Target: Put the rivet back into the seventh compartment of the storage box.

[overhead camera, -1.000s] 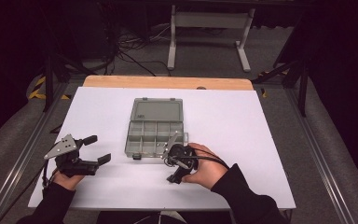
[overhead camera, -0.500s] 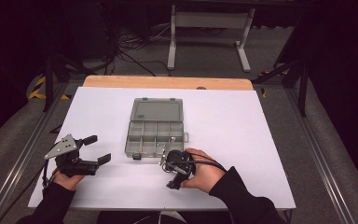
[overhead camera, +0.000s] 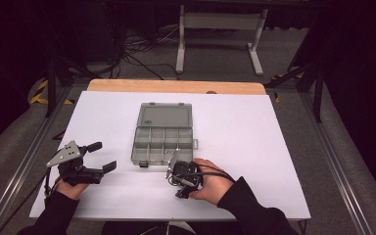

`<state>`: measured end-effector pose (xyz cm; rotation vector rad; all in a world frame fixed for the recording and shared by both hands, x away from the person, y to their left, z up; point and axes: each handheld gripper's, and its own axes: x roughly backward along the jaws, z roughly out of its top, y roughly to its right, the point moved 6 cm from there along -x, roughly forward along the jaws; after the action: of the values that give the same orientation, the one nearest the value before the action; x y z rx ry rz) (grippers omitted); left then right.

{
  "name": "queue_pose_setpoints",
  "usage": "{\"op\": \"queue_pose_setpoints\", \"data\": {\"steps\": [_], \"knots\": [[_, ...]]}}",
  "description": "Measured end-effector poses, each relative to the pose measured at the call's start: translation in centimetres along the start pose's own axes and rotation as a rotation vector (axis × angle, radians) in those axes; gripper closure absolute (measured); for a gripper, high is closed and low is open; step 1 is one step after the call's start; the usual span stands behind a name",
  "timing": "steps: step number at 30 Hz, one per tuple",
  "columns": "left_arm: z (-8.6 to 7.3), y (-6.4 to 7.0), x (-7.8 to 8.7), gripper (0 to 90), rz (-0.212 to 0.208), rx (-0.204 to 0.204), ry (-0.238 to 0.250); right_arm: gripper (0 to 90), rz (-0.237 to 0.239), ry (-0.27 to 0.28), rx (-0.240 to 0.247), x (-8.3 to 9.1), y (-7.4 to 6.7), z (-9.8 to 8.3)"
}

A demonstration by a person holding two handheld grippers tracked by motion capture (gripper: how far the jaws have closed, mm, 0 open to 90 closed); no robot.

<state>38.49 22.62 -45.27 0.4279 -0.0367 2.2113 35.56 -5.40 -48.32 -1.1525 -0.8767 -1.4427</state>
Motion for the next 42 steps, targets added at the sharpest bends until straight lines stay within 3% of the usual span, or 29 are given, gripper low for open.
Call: {"op": "queue_pose_setpoints", "data": {"steps": [11,24,42], "knots": [[0.0,-0.1,0.1,6.1,0.002,0.003,0.005,81.9,-0.025,-0.019,0.05,-0.1,-0.3,0.2],[0.0,-0.1,0.1,6.1,0.003,-0.001,0.005,83.0,-0.024,-0.019,0.053,0.1,-0.2,0.3],[0.0,-0.1,0.1,6.1,0.002,0.001,0.005,83.0,-0.068,0.038,0.047,2.9,1.0,1.6]]}}
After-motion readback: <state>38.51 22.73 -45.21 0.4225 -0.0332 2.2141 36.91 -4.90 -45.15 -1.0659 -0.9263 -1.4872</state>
